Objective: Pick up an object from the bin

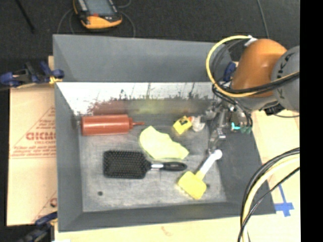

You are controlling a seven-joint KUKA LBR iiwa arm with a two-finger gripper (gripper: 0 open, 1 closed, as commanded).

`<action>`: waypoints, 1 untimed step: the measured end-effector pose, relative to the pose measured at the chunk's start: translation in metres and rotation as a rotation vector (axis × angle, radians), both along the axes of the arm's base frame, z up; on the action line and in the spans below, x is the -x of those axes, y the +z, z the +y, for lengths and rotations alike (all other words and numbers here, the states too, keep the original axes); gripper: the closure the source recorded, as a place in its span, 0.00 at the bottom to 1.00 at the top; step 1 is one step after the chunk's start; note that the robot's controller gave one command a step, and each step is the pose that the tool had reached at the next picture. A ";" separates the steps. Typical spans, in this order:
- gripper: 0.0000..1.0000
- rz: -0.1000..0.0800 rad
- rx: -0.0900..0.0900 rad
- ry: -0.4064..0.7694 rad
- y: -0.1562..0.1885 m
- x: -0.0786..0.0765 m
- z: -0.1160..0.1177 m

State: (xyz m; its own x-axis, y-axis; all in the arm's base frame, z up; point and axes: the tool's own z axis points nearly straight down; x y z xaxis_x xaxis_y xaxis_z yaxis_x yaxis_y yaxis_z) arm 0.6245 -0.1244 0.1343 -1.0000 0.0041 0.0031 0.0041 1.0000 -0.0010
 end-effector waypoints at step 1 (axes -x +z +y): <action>0.00 -0.008 0.001 0.002 0.005 -0.002 0.000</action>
Offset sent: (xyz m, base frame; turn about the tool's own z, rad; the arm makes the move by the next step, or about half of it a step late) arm -0.0247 0.0502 -0.0643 0.1840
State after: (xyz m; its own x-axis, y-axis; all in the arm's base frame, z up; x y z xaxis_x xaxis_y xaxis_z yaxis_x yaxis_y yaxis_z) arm 0.6264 -0.1242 0.1393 -1.0000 0.0021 -0.0047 0.0021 1.0000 -0.0023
